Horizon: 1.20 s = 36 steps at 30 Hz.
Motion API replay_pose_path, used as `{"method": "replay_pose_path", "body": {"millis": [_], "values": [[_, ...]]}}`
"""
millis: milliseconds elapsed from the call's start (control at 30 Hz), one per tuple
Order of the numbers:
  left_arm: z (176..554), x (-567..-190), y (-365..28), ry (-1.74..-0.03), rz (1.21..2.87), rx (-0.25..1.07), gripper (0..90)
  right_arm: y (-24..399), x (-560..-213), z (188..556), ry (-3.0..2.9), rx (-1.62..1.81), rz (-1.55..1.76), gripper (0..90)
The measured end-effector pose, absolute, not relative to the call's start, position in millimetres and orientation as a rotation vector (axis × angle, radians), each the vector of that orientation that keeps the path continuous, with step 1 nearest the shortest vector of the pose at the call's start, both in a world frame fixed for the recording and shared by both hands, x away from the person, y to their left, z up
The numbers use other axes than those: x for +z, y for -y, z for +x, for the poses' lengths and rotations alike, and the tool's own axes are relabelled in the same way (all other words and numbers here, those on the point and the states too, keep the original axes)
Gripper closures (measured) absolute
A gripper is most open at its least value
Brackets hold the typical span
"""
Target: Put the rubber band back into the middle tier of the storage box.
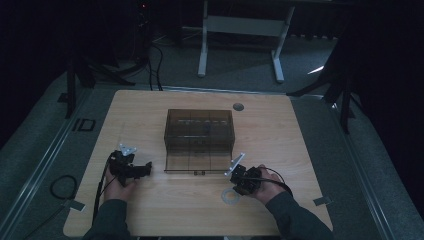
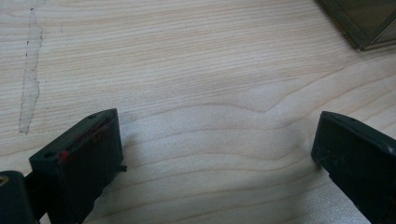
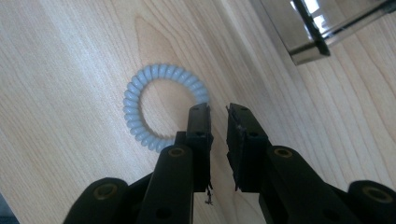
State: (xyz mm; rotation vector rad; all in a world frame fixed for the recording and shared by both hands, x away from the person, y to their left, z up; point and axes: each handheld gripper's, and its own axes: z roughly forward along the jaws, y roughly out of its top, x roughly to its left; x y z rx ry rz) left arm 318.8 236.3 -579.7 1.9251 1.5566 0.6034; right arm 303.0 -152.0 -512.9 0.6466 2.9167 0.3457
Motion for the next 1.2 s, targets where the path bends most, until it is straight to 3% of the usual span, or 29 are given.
{"method": "replay_pose_path", "body": {"millis": [1200], "values": [[319,-580,-236,-1.557,1.925,0.604,1.7,129,-527,314,-3.029,0.136,0.563,79.3]]}}
